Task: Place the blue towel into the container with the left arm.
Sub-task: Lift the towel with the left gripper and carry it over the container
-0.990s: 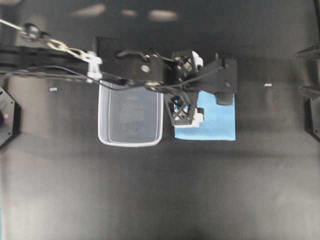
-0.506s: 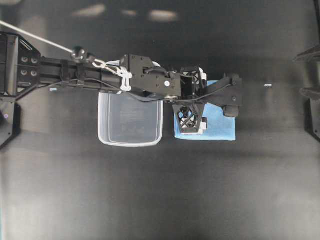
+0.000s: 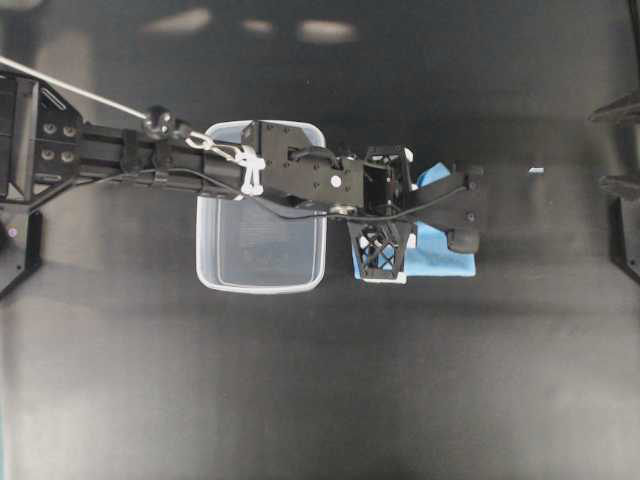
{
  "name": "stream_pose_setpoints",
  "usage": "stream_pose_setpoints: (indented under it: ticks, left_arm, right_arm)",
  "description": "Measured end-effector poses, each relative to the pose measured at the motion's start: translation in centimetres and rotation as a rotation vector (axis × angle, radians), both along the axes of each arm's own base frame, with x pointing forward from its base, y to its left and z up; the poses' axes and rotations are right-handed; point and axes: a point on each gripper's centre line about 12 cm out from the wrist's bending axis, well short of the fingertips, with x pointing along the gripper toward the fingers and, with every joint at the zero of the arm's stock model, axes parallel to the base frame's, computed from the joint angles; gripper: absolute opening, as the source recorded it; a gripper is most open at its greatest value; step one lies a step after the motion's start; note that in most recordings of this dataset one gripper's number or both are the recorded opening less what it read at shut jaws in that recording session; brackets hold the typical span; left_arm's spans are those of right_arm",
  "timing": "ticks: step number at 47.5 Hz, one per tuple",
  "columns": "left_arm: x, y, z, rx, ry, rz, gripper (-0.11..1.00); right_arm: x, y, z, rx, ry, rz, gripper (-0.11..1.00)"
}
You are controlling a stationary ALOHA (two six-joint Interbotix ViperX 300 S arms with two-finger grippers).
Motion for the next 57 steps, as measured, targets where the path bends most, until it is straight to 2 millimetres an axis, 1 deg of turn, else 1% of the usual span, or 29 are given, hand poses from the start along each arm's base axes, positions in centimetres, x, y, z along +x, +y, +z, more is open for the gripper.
stream_pose_setpoints:
  ticks: [3, 7, 14, 19, 23, 26, 29, 33, 35, 38, 42, 48, 57]
  left_arm:
    - [0.1, 0.1, 1.1, -0.001, -0.020, 0.003, 0.05]
    - [0.2, 0.2, 3.1, 0.000, -0.055, 0.003, 0.05]
    - [-0.2, 0.4, 7.7, 0.000, -0.129, 0.010, 0.05]
    - [-1.4, 0.4, 11.8, -0.001, -0.157, 0.014, 0.05]
    - [-2.8, 0.5, 15.0, 0.001, -0.167, 0.017, 0.05]
    - [-4.3, 0.7, 17.3, 0.002, -0.163, 0.023, 0.05]
    - [-6.0, 1.0, 18.8, 0.003, -0.137, 0.031, 0.05]
    - [-8.4, 1.3, 19.9, 0.003, -0.089, 0.042, 0.05]
    - [-9.4, 1.3, 20.1, 0.003, -0.068, 0.043, 0.05]
    - [-11.0, 1.3, 20.0, 0.001, -0.037, 0.048, 0.05]
    - [-12.9, 1.2, 19.4, -0.004, -0.013, 0.057, 0.05]
    - [-14.7, 1.3, 18.6, -0.005, -0.018, 0.060, 0.05]
    - [-16.0, 1.3, 17.9, -0.005, -0.032, 0.058, 0.05]
  right_arm:
    - [0.0, 0.0, 0.0, 0.000, 0.000, 0.002, 0.74]
    - [0.0, 0.0, 0.0, -0.002, 0.000, 0.001, 0.74]
    - [0.0, 0.0, 0.0, 0.000, -0.002, 0.001, 0.74]
    - [0.0, 0.0, 0.1, 0.000, -0.005, 0.001, 0.74]
    - [0.0, 0.0, 0.1, 0.000, -0.009, 0.001, 0.74]
    - [0.0, 0.0, 0.1, 0.000, -0.011, 0.001, 0.74]
    - [0.0, 0.0, 0.1, 0.000, -0.012, 0.001, 0.74]
    - [0.0, 0.0, 0.2, 0.000, -0.014, 0.001, 0.74]
    - [0.0, 0.0, 0.2, 0.000, -0.014, 0.001, 0.74]
    - [0.0, 0.0, 0.2, 0.000, -0.014, 0.001, 0.74]
    - [0.0, 0.0, 0.3, 0.000, -0.018, 0.001, 0.74]
    - [0.0, 0.0, 0.2, 0.000, -0.020, 0.001, 0.74]
    - [0.0, 0.0, 0.2, 0.000, -0.020, 0.001, 0.74]
